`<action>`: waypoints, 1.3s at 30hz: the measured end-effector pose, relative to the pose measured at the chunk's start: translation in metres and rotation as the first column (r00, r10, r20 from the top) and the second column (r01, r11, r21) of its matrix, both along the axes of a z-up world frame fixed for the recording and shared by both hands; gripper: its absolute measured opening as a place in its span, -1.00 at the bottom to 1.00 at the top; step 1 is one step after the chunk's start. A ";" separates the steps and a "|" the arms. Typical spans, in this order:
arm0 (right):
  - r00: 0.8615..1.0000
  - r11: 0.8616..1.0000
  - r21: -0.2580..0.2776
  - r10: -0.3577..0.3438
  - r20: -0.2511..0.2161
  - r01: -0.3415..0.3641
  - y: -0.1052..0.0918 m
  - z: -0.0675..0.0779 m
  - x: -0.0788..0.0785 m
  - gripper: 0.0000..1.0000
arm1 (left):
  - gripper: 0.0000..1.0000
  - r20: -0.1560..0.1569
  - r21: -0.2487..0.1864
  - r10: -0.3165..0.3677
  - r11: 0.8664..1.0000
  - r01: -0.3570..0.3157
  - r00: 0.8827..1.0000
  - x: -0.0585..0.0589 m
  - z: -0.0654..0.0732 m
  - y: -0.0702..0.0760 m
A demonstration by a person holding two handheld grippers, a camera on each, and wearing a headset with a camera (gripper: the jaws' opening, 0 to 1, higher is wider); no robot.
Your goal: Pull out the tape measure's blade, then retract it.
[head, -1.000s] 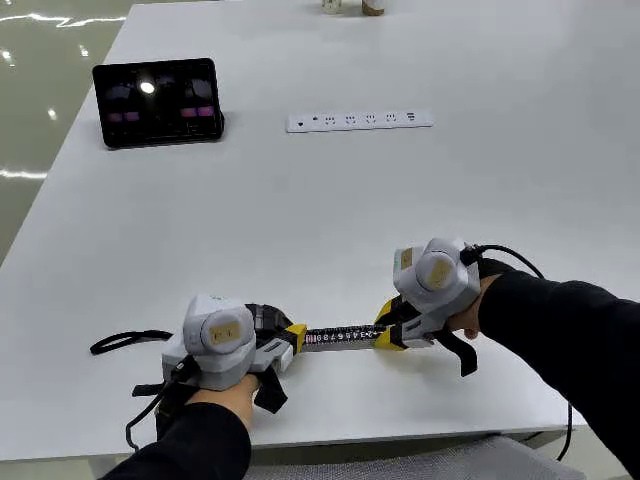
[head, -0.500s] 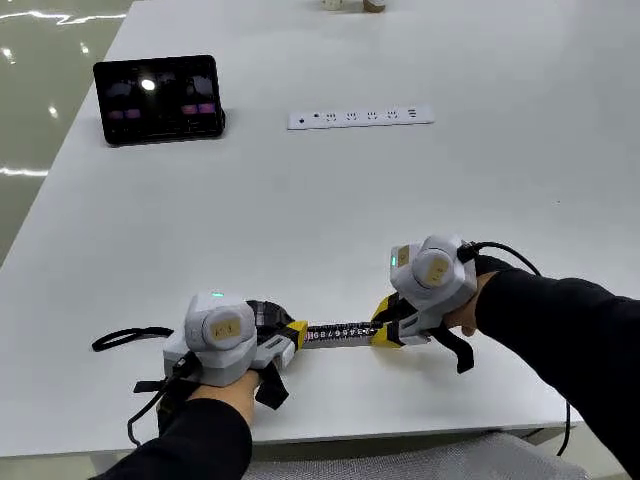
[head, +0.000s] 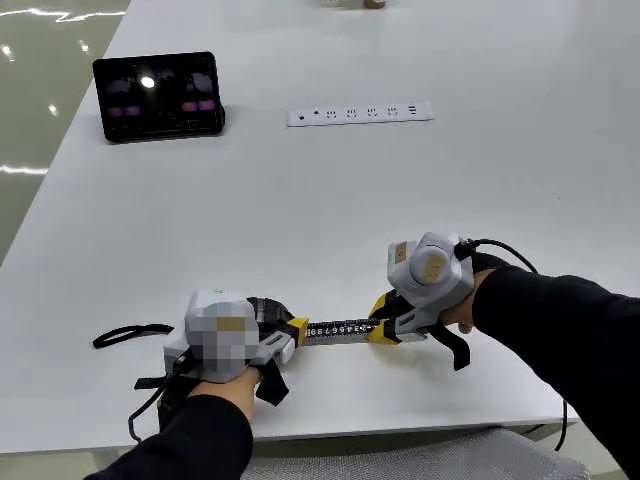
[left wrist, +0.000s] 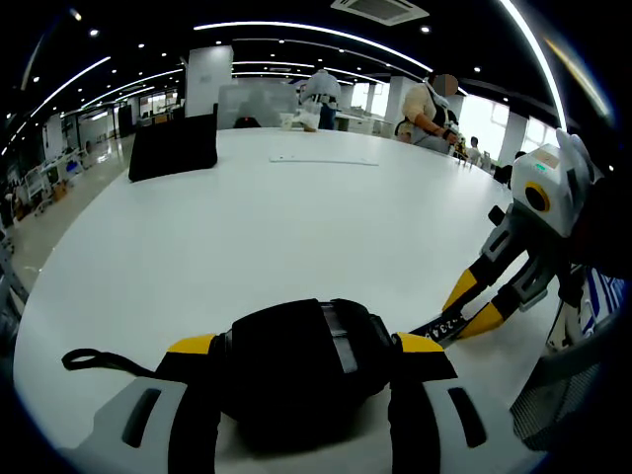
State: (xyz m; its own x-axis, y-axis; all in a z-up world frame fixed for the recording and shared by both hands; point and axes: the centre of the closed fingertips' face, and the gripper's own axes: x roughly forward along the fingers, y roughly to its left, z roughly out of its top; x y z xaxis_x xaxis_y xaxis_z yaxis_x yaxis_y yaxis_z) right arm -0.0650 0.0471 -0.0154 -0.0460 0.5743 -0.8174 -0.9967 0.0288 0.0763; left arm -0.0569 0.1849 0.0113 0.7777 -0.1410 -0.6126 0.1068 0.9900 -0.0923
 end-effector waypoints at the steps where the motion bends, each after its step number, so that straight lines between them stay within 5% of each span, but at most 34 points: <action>1: 1.000 1.000 0.000 0.002 0.002 -0.002 0.000 0.000 0.000 -0.76 | 0.29 0.000 0.001 0.000 1.000 0.000 1.000 0.000 0.000 0.000; 39: 1.000 0.999 0.045 -0.013 0.001 0.013 0.014 0.001 -0.002 -0.76 | 0.29 -0.004 -0.002 -0.001 1.000 0.001 1.000 0.000 0.000 0.000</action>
